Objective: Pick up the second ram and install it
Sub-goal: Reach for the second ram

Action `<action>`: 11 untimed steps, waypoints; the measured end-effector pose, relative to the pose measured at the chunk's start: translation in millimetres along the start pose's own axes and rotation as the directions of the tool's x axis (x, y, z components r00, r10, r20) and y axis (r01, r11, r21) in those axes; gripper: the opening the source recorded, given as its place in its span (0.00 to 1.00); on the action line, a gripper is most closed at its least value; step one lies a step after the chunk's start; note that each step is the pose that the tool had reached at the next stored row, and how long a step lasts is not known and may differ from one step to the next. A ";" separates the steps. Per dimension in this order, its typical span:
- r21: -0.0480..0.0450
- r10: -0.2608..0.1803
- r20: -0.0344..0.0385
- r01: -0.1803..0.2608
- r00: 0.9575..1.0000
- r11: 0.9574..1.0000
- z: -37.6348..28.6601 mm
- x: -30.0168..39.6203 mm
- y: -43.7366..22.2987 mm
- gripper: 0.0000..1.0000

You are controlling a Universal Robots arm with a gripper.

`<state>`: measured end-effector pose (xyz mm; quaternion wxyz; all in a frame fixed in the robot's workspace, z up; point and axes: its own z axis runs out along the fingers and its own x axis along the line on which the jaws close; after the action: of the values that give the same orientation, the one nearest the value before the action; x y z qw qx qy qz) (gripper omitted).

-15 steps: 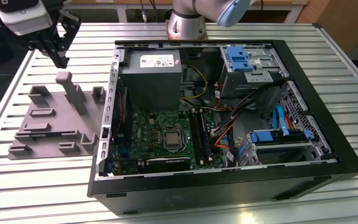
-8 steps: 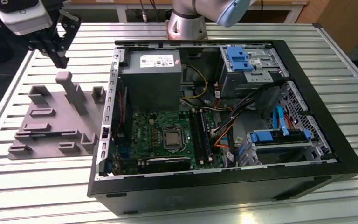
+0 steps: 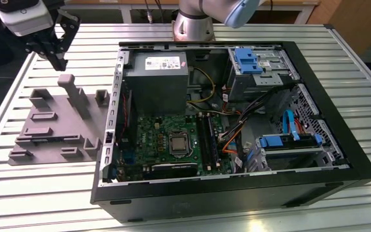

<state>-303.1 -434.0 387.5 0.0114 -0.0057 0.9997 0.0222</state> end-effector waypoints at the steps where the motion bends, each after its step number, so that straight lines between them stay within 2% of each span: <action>1: 0.000 0.000 0.000 0.000 1.000 1.000 0.0 1.2 0.0 0.11; 5: 0.000 0.000 0.000 0.000 1.000 1.000 -0.1 8.7 0.1 0.11; 11: 0.000 0.000 0.000 0.000 1.000 1.000 -0.4 24.3 0.3 0.11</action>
<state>-327.4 -434.0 387.4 0.0114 -0.0058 0.9997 0.0222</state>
